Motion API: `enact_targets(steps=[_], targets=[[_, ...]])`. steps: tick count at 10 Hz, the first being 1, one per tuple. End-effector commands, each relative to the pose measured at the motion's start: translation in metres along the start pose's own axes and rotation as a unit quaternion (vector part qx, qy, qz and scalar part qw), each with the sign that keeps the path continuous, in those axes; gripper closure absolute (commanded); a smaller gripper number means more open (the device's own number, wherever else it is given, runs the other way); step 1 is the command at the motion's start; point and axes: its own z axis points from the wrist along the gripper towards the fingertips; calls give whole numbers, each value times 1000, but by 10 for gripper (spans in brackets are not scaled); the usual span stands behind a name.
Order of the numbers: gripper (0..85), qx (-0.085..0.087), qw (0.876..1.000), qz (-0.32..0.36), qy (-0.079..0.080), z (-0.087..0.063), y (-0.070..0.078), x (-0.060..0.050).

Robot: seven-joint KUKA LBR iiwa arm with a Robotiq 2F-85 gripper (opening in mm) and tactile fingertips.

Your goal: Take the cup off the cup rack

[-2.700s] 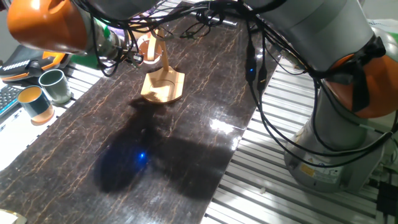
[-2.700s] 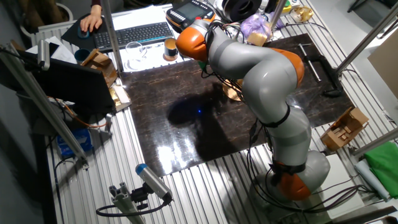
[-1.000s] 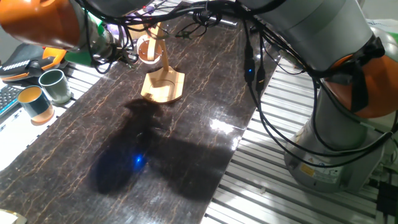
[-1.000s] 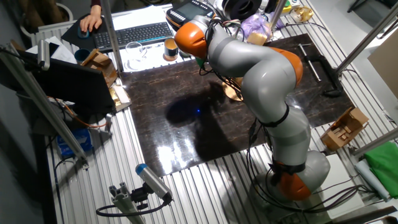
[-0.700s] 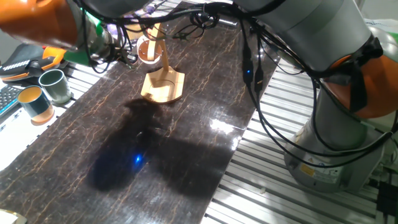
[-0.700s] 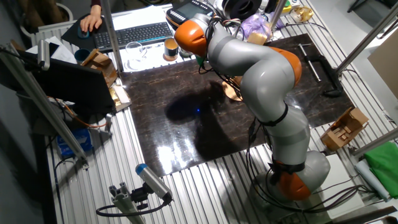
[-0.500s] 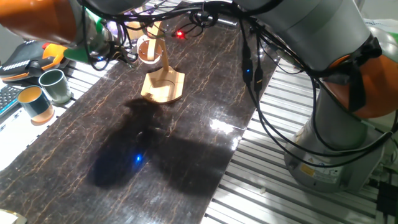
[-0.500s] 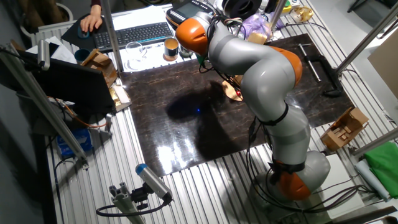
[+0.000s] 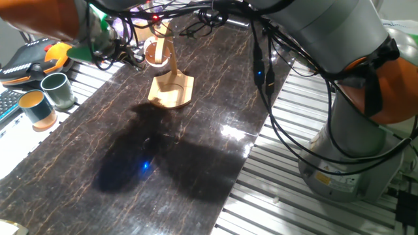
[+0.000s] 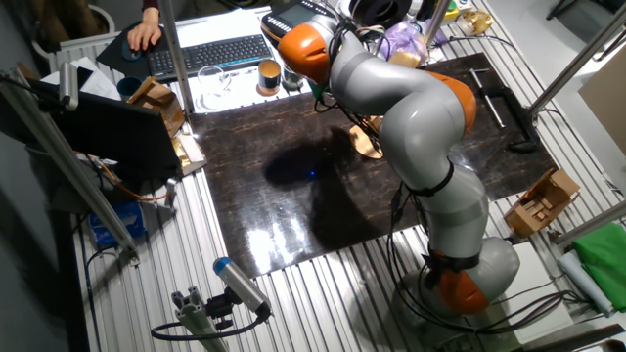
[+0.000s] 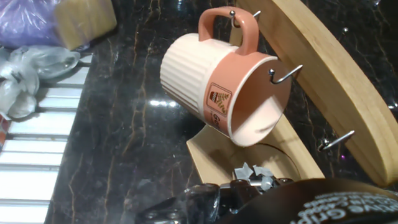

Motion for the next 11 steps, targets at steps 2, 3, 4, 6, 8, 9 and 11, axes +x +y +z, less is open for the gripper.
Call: enact_targets(steps=[2,3,4,6,8,9,11], targets=[[843,2,1000,-7,-13,0,0,0],[843,3,1000,-7,-4,0,0,0],[843,5,1000,-11,10,0,0,0],[843,7,1000,-19,23,0,0,0],[843,6,999,-19,27,0,0,0],[843,5,999,-15,28,1,1,-5],[843,8,999,-12,30,2,1,-11]])
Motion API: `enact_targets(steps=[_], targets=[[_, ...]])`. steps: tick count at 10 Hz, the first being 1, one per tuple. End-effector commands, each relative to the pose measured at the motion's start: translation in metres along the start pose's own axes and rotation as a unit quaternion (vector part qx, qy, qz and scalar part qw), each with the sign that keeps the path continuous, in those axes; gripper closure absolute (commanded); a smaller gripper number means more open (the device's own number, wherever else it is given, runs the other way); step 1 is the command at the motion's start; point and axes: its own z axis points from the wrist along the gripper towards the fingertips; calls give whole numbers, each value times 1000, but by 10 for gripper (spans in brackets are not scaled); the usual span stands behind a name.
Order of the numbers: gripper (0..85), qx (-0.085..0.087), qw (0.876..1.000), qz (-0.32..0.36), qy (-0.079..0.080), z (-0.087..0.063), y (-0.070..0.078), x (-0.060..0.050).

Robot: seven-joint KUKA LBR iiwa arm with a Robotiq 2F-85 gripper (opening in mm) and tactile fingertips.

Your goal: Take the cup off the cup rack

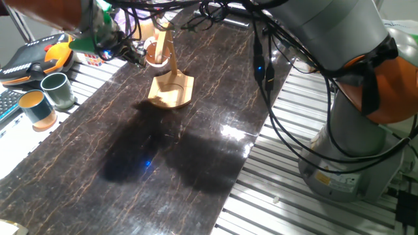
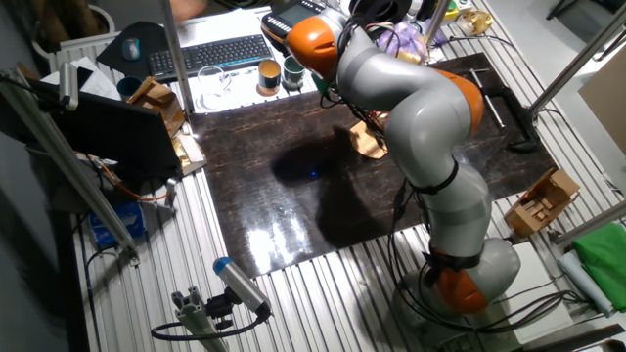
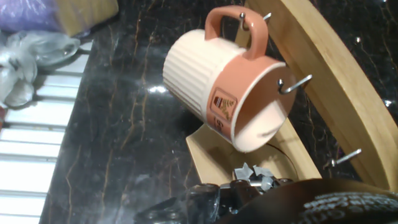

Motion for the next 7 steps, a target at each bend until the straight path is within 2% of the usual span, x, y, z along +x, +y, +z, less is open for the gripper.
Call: enact_targets(steps=[1,3,4,7], targets=[[843,0,1000,-5,4,1,1,-5],[843,-3,1000,-9,-7,2,5,-5],[843,-4,1000,-8,-7,3,5,-5],[837,-13,1000,7,-23,4,8,-4]])
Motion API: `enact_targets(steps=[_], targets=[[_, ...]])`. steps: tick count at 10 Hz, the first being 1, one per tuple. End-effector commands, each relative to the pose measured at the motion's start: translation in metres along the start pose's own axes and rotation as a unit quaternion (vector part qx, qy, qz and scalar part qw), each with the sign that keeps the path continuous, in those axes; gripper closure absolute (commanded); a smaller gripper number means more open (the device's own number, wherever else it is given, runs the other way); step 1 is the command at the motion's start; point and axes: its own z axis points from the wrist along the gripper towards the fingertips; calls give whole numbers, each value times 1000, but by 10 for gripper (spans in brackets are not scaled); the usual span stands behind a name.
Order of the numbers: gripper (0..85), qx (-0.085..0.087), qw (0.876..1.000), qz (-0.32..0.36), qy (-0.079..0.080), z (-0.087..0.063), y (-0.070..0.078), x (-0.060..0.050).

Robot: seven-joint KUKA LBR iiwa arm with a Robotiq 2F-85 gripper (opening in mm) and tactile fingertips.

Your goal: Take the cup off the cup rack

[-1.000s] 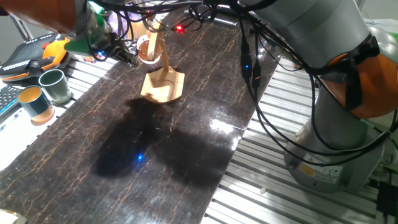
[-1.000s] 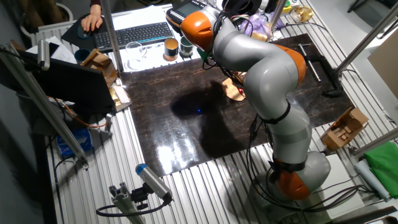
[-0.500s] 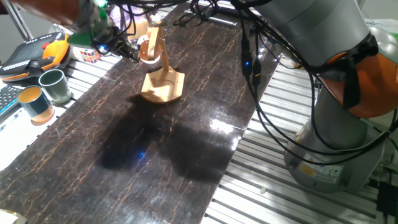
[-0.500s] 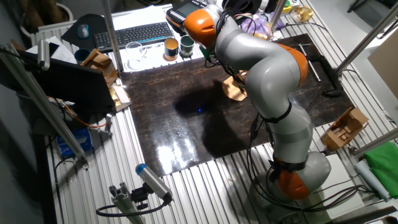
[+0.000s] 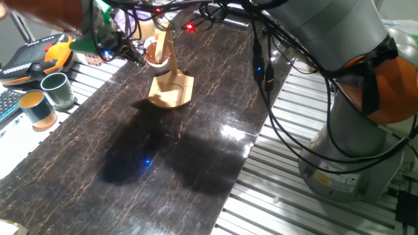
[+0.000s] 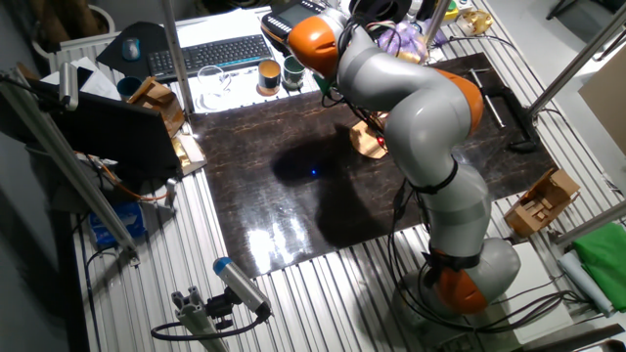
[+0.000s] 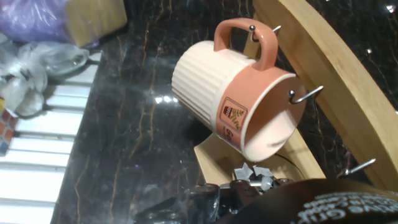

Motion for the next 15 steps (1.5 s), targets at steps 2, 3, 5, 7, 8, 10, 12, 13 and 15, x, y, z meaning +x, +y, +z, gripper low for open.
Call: enact_targets(steps=[2,3,5,7,8,10,12,13,15], targets=[[790,0,1000,4,-6,1,0,2],[753,5,1000,7,-12,2,-1,2],[700,15,999,23,-27,6,-1,1],[647,16,999,28,-34,12,-2,-1],[623,16,999,29,-39,14,-3,-2],[527,19,998,34,-50,15,-3,0],[370,21,998,29,-53,16,-4,-1],[363,18,998,27,-57,17,-4,-2],[367,13,998,23,-63,19,-3,-4]])
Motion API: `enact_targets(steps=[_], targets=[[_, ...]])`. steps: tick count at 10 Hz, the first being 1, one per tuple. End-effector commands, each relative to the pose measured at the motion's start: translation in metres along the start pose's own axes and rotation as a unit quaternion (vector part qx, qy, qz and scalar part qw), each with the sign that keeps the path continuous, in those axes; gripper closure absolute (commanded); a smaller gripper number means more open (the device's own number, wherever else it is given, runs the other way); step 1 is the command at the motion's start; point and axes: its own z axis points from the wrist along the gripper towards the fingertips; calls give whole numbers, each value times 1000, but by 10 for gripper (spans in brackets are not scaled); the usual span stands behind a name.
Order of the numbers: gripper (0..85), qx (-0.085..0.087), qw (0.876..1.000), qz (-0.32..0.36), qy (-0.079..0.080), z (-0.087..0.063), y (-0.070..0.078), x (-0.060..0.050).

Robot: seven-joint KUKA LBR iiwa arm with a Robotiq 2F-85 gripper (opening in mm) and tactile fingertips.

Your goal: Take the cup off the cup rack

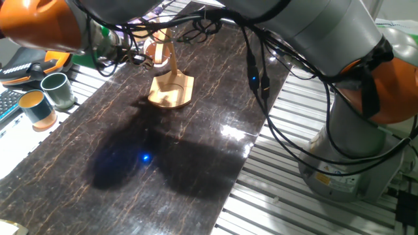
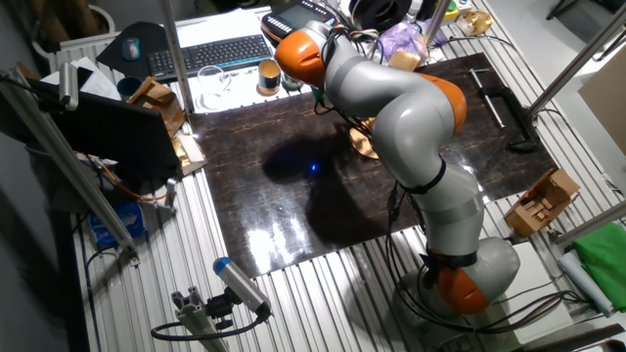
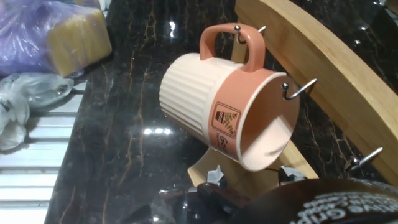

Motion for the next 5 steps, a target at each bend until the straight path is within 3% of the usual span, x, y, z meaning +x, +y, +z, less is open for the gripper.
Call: enact_targets(steps=[1,5], targets=[[370,-1,1000,-3,-4,0,1,-1],[403,-7,1000,-10,-11,6,10,-10]])
